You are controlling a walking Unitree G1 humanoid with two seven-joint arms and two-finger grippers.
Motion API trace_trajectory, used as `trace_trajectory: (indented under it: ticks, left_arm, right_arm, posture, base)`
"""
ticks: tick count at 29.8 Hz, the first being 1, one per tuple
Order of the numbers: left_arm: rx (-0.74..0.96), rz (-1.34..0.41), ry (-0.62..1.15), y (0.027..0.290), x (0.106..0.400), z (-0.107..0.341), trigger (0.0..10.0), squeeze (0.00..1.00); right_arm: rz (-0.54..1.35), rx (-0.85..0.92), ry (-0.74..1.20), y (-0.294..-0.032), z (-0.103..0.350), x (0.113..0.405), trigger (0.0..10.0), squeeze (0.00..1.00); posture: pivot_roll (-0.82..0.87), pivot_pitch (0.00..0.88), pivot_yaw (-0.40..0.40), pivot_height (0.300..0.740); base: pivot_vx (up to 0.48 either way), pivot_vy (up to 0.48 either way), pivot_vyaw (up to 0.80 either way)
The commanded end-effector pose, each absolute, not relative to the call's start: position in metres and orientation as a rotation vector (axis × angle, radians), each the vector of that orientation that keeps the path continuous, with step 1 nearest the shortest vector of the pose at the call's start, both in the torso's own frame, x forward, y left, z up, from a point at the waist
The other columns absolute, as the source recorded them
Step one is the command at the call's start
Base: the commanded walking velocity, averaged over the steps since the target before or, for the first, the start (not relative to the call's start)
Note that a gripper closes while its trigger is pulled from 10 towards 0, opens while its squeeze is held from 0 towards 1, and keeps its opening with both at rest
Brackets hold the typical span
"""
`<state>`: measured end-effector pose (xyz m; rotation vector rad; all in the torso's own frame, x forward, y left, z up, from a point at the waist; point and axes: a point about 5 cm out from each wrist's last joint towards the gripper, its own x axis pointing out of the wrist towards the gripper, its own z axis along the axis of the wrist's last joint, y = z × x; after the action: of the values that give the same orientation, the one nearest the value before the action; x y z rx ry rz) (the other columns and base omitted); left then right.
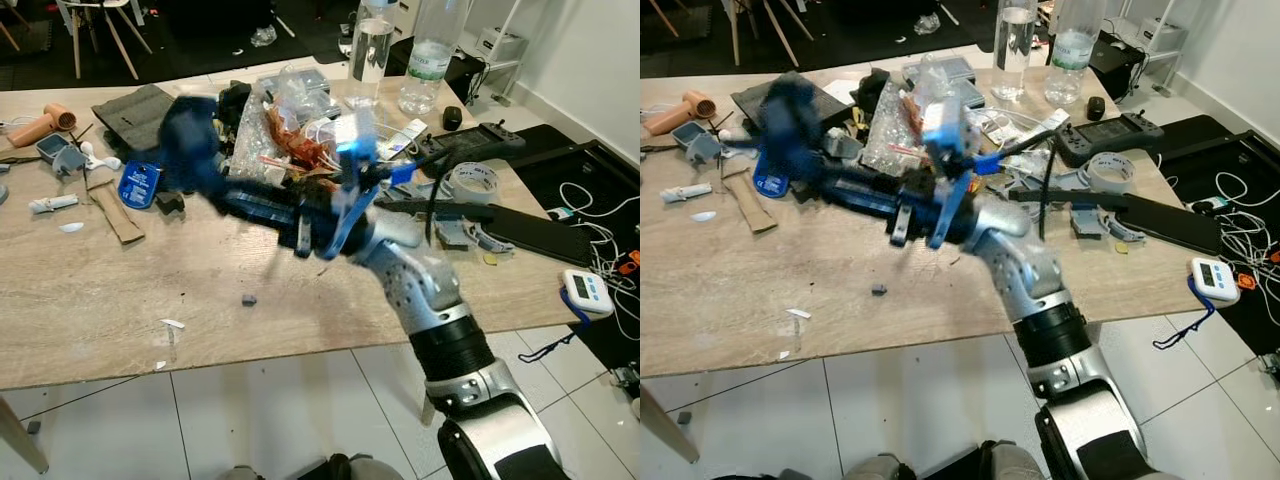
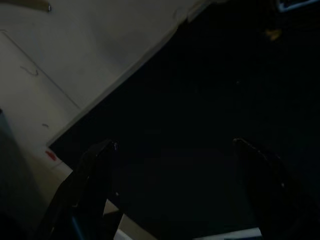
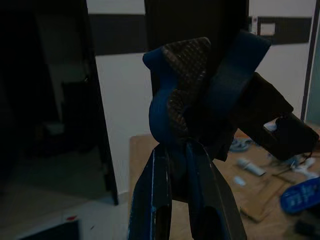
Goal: Picking trash to rubbish bin
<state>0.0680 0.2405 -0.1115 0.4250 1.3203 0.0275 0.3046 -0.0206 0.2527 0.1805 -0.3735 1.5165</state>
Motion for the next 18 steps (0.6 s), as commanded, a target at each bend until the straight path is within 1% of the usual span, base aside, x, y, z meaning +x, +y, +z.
trace_trajectory:
  ticks: [1,2,4,6,7,9,10,13,14,16,17,18]
  left_arm:
    - [0.411,0.041,1.35,0.245,0.057,-0.112,10.0,0.0]
    - [0.411,0.041,1.35,0.245,0.057,-0.112,10.0,0.0]
    - [0.441,0.099,1.344,0.253,0.058,-0.11,10.0,0.0]
    - [0.476,0.171,1.336,0.26,0.061,-0.107,10.0,0.0]
    - [0.49,0.208,1.325,0.262,0.064,-0.106,10.0,0.0]
    - [0.49,0.208,1.325,0.262,0.064,-0.106,10.0,0.0]
    - [0.471,0.272,1.303,0.266,0.068,-0.104,10.0,0.0]
    - [0.471,0.272,1.303,0.266,0.068,-0.104,10.0,0.0]
    - [0.445,0.324,1.278,0.269,0.073,-0.102,10.0,0.0]
    - [0.299,0.416,1.161,0.277,0.099,-0.093,10.0,0.0]
    - [0.261,0.432,1.125,0.279,0.107,-0.09,10.0,0.0]
    - [0.261,0.432,1.125,0.279,0.107,-0.09,10.0,0.0]
  right_arm:
    - [1.553,0.157,-0.349,-0.017,0.248,0.299,10.0,0.0]
    - [1.553,0.157,-0.349,-0.017,0.248,0.299,10.0,0.0]
    - [1.58,0.064,-0.265,-0.015,0.229,0.296,10.0,0.0]
    - [1.592,0.013,-0.215,-0.014,0.216,0.294,10.0,0.0]
    - [1.594,0.007,-0.206,-0.014,0.214,0.293,10.0,0.0]
    - [1.594,0.007,-0.206,-0.014,0.214,0.293,10.0,0.0]
    - [1.596,0.003,-0.197,-0.013,0.212,0.293,10.0,0.0]
    - [1.596,0.003,-0.197,-0.013,0.212,0.293,10.0,0.0]
    - [1.596,0.0,-0.189,-0.013,0.21,0.293,10.0,0.0]
    - [1.506,-0.159,-0.025,-0.013,0.177,0.303,10.0,0.0]
    - [1.478,-0.211,0.025,-0.014,0.166,0.306,10.0,0.0]
    - [1.478,-0.211,0.025,-0.014,0.166,0.306,10.0,0.0]
  posture:
    - [0.08,0.121,-0.011,0.74]
    - [0.08,0.121,-0.011,0.74]
    - [0.08,0.123,-0.013,0.74]
    - [0.08,0.123,-0.013,0.74]
    - [0.07,0.126,-0.017,0.74]
    - [0.07,0.126,-0.017,0.74]
    - [0.07,0.126,-0.017,0.74]
    - [0.07,0.126,-0.017,0.74]
    - [0.07,0.126,-0.017,0.74]
    - [0.07,0.128,-0.015,0.74]
    - [0.07,0.128,-0.015,0.74]
    - [0.07,0.128,-0.015,0.74]
  base:
    - [-0.311,0.0,0.0]
    - [-0.311,0.0,0.0]
    - [-0.311,0.0,0.0]
    - [-0.304,0.0,0.0]
    - [-0.289,0.0,0.0]
    - [-0.289,0.0,0.0]
    - [-0.277,0.0,0.0]
    - [-0.277,0.0,0.0]
    - [-0.292,0.0,0.0]
    - [-0.313,0.0,0.0]
    - [-0.315,0.0,0.0]
    - [-0.315,0.0,0.0]
